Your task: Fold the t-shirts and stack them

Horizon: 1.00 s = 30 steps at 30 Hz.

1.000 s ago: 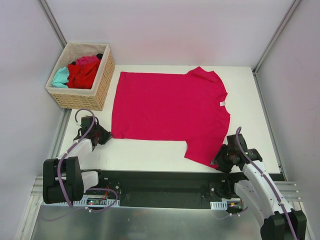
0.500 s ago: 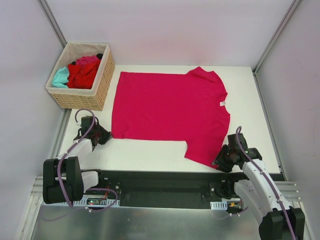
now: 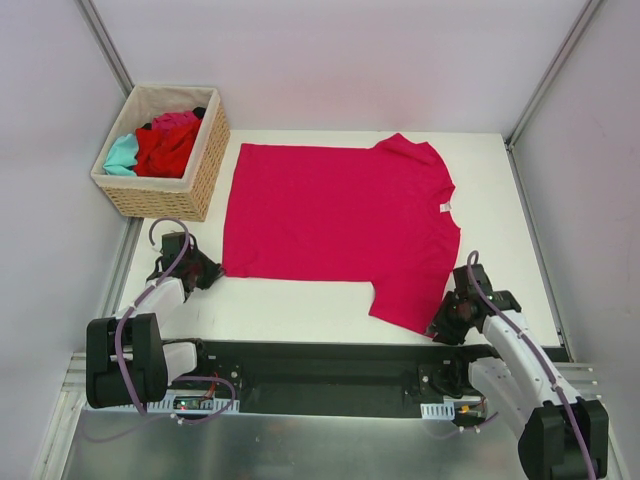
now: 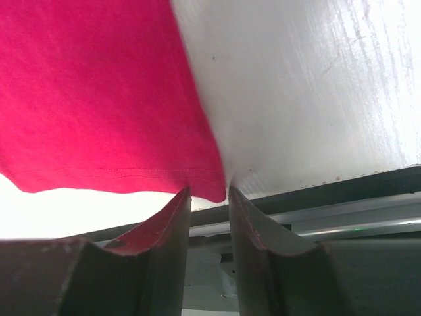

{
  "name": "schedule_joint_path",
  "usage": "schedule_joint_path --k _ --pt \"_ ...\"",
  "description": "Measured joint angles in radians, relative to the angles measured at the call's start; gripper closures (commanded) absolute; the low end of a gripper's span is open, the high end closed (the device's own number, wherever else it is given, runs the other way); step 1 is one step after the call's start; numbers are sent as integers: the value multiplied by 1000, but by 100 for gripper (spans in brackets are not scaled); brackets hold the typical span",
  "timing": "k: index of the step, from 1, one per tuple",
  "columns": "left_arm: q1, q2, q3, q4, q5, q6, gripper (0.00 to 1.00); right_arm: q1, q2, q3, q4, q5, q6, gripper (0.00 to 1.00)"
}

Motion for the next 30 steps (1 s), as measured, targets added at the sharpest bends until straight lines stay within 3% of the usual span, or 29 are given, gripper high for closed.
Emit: schedule_joint_path --k 5,12,16,30 --pt "1 0 0 0 0 0 100 -2 14 2 3 2 -6 71" --pt "6 -3 0 -4 0 0 100 -18 28 17 19 16 -21 83" --pt "6 -10 -2 -7 -1 0 100 -36 56 39 51 28 -42 99" --pt "6 -55 -8 -15 -4 0 100 -75 109 56 152 38 -71 99"
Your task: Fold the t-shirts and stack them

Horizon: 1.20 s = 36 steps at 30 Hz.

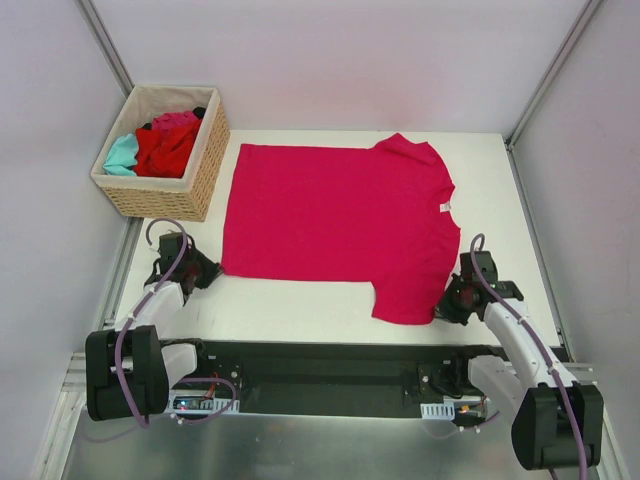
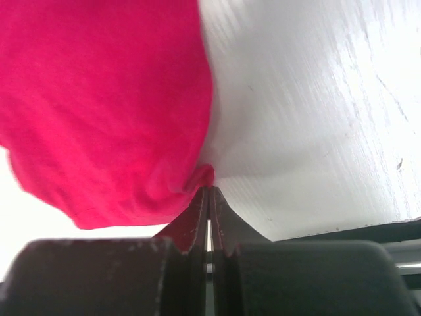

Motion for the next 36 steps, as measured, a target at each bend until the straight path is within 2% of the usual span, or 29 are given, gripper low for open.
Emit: schedule_joint_path --k 10,16,36 --pt "0 -94 8 -40 34 -11 100 0 -85 131 -1 -8 -17 99" --pt "0 -95 81 -78 34 -20 100 0 -86 235 1 10 -21 99" --pt "0 225 430 -101 27 -25 100 0 293 597 124 170 26 99"
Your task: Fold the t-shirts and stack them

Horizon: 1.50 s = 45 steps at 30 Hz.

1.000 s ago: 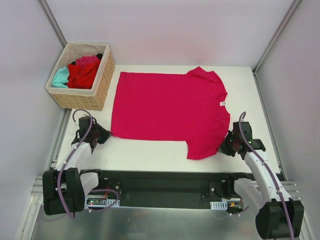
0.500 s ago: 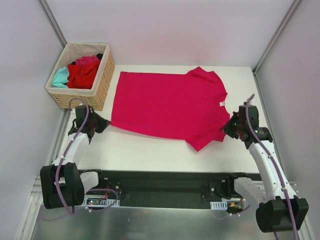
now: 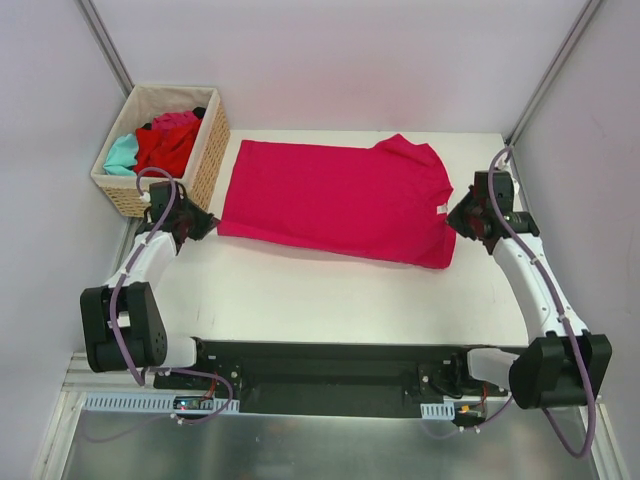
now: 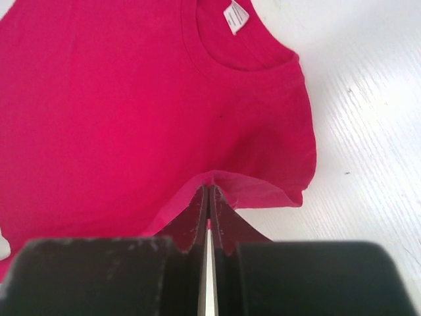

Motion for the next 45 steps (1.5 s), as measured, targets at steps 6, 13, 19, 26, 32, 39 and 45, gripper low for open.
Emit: schedule_joint_path --k 6,13,19,26,32,39,45 --pt "0 65 40 0 0 0 100 0 79 87 10 8 11 99" --pt "-3 142 82 -3 -9 1 100 0 159 179 13 17 14 99" --pt "-16 211 163 -16 -39 1 100 0 227 210 19 27 14 99" --pt "-56 309 312 -56 -50 2 100 0 320 254 33 46 17 99" --pt "-82 361 393 -143 -51 0 100 0 410 311 37 53 25 99" --pt "-87 392 451 -227 -57 1 100 0 517 412 37 69 26 99" --pt "-89 396 462 -244 -72 6 100 0 551 443 37 89 25 99"
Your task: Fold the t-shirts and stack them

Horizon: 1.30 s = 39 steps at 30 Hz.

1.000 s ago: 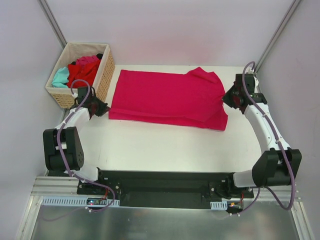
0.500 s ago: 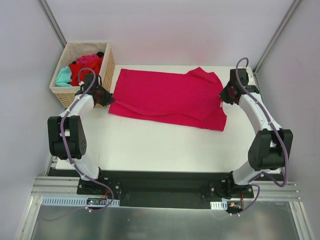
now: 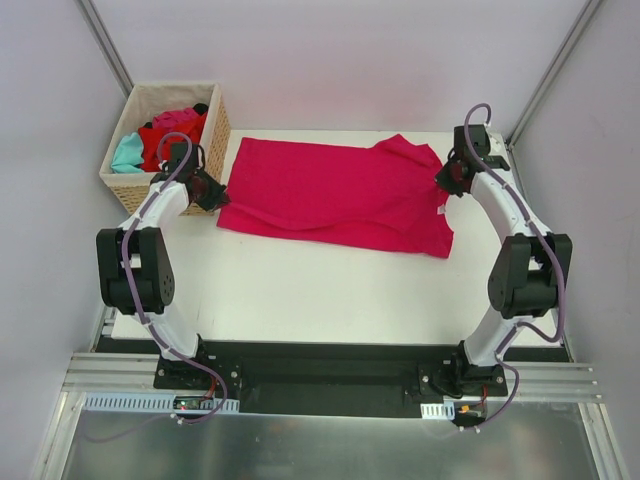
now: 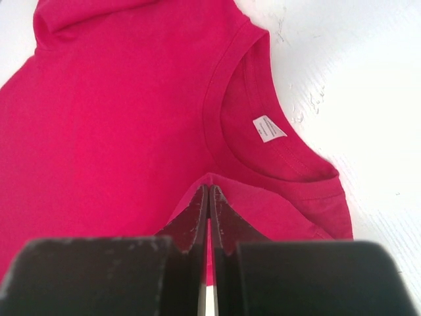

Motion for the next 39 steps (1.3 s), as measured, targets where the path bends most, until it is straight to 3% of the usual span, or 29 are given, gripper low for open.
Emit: schedule_joint_path --k 3,5,6,8,9,10,11,12,14,15,23,28,34,39 --pt "-4 5 9 -13 -8 0 100 0 13 21 0 7 0 99" --pt "-6 8 16 -20 -19 -1 88 0 25 36 1 8 -1 99" --pt "-6 8 17 -21 -26 -1 67 0 30 41 2 10 -1 99" --pt "-10 18 24 13 -36 6 52 0 41 47 3 13 -2 99" --pt "-10 38 39 41 -56 7 29 0 47 48 3 15 -3 99" --pt "-11 48 53 60 -68 -1 10 0 52 49 4 16 -3 92" --pt "-19 47 56 61 -69 1 1 0 58 49 4 16 -4 79" --pt "-25 47 61 83 -80 2 1 0 64 49 3 16 -5 64" --pt "-30 54 73 109 -98 -10 1 0 76 51 4 18 -9 21" --pt "-32 54 73 109 -109 -10 1 0 81 53 5 21 -10 5" --pt "-52 52 72 109 -168 -1 1 6 78 59 20 51 -56 3" --pt "-95 37 58 109 -181 16 1 73 -21 45 16 69 -90 3" --pt "-230 27 57 81 -143 54 1 196 -173 -60 30 28 -121 3" --pt "-358 27 57 88 -113 97 1 187 -176 -247 45 1 -120 3"
